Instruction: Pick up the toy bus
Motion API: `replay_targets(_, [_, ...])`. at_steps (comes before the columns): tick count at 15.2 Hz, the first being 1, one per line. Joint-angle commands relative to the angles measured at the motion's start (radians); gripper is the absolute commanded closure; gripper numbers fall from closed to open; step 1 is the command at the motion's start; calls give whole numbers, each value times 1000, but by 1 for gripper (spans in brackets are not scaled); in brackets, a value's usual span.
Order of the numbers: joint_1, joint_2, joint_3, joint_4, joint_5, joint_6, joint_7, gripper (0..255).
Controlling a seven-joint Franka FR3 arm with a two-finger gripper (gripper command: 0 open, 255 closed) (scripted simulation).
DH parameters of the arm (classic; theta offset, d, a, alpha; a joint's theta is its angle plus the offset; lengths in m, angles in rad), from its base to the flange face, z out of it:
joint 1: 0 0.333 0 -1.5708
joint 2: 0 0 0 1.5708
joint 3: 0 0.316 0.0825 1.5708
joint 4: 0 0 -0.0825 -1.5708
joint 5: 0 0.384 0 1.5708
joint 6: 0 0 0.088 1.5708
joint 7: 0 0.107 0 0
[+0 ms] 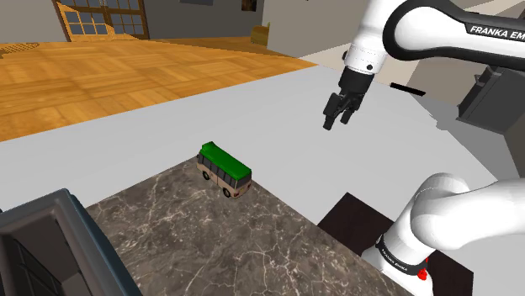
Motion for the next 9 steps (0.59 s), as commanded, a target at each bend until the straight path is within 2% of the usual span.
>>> replay_targets(1, [0,0,0,0,0,0,0,0])
replay_targets(9, [49,207,140,83,71,119,125,0])
